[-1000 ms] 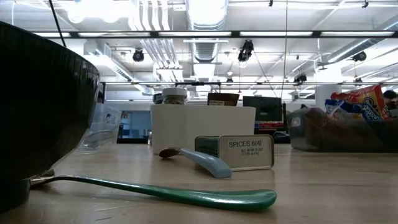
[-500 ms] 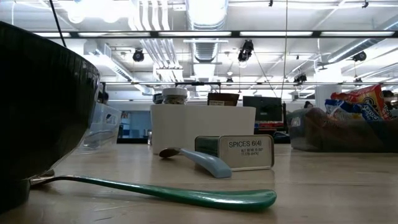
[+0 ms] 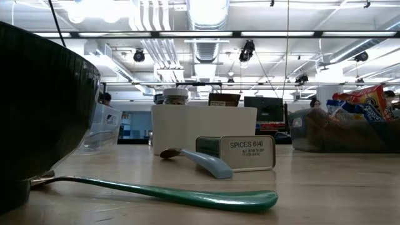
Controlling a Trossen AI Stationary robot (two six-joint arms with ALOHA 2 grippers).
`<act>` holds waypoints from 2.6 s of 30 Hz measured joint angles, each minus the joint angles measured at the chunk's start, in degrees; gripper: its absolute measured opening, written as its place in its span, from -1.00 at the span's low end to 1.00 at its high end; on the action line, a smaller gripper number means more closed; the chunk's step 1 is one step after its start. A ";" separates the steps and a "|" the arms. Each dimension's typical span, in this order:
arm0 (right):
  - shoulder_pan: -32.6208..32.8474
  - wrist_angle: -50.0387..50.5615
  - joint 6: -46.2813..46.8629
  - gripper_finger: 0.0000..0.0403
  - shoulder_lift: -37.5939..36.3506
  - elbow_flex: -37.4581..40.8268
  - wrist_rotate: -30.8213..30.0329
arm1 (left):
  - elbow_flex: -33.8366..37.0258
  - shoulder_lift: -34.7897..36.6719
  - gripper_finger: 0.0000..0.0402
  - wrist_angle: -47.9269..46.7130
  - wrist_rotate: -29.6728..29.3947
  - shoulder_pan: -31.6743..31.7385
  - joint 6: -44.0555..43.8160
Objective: Pick & Place Food Item
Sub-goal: Put the red seasoning can into the white bin
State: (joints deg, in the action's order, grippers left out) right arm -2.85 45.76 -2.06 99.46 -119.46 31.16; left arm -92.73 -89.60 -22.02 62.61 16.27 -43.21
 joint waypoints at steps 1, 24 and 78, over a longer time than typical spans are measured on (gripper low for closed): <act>0.02 0.00 0.57 0.04 0.00 0.00 0.00 | 0.00 0.00 0.72 0.00 0.00 0.00 -0.12; 1.14 1.31 5.55 0.04 -0.09 -0.11 -1.22 | 0.02 0.02 0.73 -0.02 -2.72 -0.46 -0.31; 3.39 2.89 9.25 0.04 -0.09 -0.20 -2.84 | 0.13 -0.22 0.97 4.20 -5.79 -3.56 2.35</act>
State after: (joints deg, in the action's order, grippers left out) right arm 0.54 48.64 7.19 99.37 -119.66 28.32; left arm -92.60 -89.82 -17.82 56.82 12.71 -40.87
